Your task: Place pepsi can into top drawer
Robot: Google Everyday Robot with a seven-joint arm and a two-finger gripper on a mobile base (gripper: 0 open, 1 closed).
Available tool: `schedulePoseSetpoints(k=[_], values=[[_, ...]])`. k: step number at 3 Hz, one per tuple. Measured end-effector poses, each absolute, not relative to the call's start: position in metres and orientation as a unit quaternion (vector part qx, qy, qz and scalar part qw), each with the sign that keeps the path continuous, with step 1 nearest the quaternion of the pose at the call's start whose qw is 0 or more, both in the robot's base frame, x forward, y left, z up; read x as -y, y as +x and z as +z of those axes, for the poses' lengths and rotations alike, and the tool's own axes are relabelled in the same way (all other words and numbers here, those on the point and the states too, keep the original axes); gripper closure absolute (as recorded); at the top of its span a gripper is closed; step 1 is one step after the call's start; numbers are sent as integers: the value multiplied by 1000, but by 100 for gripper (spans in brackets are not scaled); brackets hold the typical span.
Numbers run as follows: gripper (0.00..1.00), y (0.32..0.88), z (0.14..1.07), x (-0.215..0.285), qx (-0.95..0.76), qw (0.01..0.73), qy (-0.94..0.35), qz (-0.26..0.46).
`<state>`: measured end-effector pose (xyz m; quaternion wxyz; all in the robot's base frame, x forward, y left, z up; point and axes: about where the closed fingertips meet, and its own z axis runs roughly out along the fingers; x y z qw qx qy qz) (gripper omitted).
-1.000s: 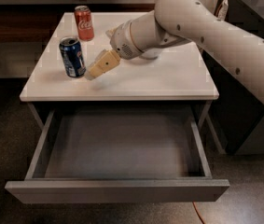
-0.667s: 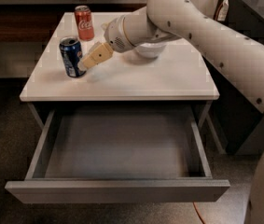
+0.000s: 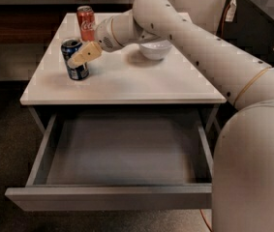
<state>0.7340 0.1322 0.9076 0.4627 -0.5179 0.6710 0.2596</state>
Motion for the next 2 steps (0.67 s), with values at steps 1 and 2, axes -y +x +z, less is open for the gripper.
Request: schedulePoseSetpoints(k=[1,2], values=[[25,738,899,-145,-674,454,-519,266],[48,726,898,-159,-663,449,-532,275]])
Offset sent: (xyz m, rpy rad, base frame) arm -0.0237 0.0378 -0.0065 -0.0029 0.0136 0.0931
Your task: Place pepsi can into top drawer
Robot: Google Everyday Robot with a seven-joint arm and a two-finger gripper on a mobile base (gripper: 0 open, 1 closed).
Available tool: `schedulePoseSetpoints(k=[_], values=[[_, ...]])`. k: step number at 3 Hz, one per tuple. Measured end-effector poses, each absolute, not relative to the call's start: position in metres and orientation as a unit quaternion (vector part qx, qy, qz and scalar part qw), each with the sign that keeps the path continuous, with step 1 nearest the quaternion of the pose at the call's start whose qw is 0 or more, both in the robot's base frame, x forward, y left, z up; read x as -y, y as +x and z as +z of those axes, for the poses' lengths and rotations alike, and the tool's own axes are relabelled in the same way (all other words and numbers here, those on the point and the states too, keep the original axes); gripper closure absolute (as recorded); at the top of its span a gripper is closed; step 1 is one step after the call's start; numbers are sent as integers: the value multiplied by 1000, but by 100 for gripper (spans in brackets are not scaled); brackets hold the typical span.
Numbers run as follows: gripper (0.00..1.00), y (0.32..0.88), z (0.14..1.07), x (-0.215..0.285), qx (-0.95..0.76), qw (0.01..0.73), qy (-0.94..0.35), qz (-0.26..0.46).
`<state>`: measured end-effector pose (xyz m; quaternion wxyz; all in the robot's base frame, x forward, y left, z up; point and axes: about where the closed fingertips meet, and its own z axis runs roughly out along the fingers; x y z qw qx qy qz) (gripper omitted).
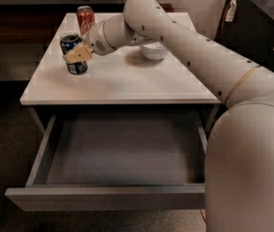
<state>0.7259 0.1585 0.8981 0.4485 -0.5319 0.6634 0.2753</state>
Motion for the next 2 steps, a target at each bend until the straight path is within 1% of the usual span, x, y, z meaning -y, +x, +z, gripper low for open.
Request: schedulePoseSetpoints(k=[1,2], values=[[72,706,902,-170,-645,449,-549,286],[95,673,909,-176,-623,451,-567,296]])
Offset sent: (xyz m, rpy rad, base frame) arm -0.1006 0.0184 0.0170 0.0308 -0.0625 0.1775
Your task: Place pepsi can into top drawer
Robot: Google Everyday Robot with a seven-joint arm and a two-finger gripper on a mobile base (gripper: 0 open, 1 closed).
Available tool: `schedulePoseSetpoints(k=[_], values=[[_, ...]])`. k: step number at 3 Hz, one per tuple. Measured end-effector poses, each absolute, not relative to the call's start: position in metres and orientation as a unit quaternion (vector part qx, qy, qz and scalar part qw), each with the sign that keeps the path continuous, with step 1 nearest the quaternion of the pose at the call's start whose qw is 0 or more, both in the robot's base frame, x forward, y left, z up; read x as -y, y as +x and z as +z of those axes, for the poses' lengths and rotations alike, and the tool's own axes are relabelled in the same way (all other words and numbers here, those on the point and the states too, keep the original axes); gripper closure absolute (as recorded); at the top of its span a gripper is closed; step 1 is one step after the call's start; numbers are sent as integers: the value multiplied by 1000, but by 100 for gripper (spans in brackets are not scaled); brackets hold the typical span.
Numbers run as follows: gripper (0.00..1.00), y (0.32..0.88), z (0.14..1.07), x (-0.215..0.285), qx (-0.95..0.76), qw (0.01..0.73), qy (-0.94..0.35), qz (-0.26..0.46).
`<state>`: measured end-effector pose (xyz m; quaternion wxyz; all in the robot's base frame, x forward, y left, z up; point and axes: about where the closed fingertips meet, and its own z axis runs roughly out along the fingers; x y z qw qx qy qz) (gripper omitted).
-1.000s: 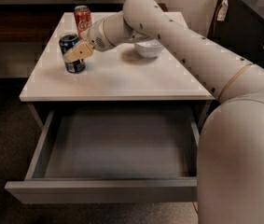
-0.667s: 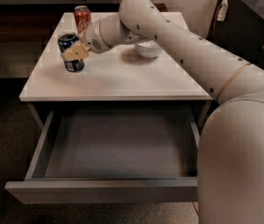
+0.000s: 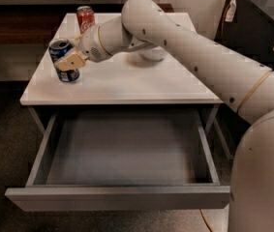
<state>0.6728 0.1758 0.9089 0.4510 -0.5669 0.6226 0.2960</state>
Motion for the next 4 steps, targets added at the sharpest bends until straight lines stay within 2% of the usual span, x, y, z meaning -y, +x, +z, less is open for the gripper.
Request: schedulePoseSetpoints(k=[1,2,4], values=[[100,629,907,-173,-607,448,-579,309],[100,566,891,-156,-598,435,-588,328],[100,501,869,-130,-596,421,-602,324]])
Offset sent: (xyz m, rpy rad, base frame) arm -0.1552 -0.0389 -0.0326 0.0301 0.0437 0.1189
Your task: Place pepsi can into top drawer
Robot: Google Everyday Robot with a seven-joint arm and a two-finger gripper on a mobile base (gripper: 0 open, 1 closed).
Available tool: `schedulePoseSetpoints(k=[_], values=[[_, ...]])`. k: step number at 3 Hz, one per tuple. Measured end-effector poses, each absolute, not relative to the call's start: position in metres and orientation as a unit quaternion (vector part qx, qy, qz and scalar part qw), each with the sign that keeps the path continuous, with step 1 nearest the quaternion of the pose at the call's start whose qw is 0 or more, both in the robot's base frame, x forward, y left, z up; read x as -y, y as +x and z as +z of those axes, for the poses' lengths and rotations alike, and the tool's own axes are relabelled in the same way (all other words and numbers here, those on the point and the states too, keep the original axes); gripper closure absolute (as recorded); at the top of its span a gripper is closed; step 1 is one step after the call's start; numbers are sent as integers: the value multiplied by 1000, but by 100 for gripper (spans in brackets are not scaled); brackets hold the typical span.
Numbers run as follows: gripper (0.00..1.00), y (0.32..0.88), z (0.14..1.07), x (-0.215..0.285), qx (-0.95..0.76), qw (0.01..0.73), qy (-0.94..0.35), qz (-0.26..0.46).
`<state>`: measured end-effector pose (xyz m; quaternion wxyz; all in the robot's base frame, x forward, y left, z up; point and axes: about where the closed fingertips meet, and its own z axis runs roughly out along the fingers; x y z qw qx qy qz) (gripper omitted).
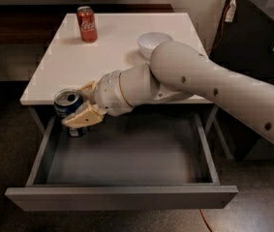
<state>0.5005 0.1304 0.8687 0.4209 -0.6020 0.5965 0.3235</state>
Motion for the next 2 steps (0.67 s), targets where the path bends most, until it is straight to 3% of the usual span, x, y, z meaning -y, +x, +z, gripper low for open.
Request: schedulePoseSetpoints(k=[2], values=[[100,494,791,-58,-651,423,-572,263]])
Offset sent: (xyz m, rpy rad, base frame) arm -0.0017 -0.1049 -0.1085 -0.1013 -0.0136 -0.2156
